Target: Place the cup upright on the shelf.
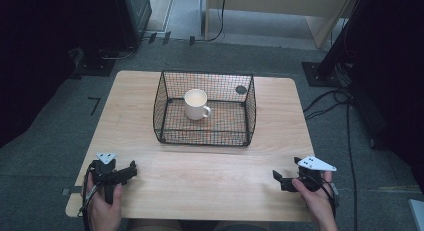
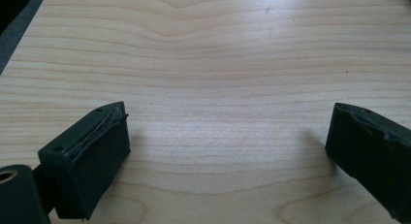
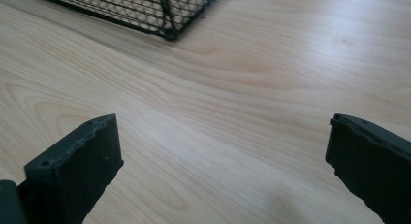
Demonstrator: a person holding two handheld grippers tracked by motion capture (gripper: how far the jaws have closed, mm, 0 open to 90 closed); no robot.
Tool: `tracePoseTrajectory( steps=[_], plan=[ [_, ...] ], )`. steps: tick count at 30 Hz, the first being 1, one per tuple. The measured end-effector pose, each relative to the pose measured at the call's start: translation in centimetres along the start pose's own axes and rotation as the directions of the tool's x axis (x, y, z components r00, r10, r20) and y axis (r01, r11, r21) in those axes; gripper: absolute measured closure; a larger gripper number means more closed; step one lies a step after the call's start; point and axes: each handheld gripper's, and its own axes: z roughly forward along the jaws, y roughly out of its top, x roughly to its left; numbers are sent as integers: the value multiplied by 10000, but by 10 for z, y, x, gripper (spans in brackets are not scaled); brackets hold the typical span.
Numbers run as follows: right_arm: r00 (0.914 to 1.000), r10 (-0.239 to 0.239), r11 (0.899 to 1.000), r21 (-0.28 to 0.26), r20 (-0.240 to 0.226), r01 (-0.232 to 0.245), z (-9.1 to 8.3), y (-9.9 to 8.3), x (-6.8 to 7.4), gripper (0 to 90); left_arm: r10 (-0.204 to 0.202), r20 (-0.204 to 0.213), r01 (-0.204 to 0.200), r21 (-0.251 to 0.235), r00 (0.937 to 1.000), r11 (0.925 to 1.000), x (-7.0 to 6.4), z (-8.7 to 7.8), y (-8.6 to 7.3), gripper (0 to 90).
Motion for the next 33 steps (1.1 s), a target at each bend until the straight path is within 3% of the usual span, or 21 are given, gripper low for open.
tracePoseTrajectory(
  steps=[11,20,33],
  plan=[
    [9937,585,9957,664,951,-649,-1,-27,-23,0,2,1,-2,2,10000,10000,0,0,0,22],
    [9860,300,9899,1321,1641,-521,1,-32,-23,0,7,1,-7,3,10000,10000,0,0,0,22],
    [9839,403,9893,1311,1739,-637,1,-33,-22,0,7,1,-7,1,10000,10000,0,0,0,22]
  ],
)
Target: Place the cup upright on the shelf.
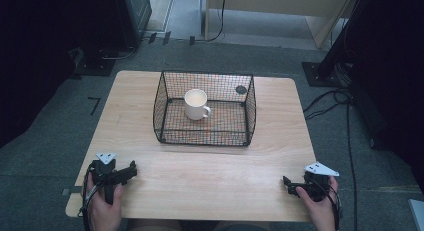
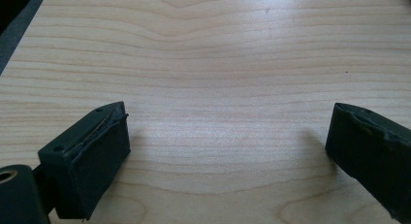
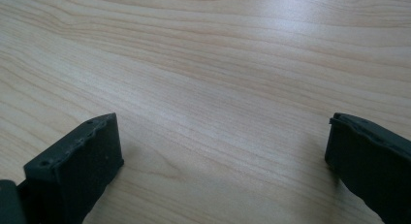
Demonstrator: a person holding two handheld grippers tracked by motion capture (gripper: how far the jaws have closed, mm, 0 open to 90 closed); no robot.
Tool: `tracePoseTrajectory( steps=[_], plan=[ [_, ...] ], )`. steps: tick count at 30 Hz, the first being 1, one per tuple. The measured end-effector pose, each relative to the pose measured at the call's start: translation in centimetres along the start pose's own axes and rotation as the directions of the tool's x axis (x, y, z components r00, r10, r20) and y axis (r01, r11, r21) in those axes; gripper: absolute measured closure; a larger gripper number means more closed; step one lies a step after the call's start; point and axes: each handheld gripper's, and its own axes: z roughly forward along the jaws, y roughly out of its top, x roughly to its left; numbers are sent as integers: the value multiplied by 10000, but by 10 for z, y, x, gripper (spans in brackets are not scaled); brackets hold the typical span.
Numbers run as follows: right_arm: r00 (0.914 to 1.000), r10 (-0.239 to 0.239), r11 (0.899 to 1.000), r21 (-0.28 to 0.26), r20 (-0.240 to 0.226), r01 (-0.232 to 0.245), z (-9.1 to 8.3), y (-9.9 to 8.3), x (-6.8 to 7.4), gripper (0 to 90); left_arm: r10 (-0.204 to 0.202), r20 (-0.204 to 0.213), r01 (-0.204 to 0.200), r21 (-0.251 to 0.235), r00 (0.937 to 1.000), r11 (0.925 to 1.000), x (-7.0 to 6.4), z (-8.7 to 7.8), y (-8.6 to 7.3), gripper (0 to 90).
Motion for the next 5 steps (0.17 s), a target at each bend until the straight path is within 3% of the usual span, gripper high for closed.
tracePoseTrajectory(
  steps=[5],
  plan=[
    [10000,10,10000,-1,9,-10,0,0,0,0,0,-1,0,0,10000,10000,0,0,0,22]
  ],
)
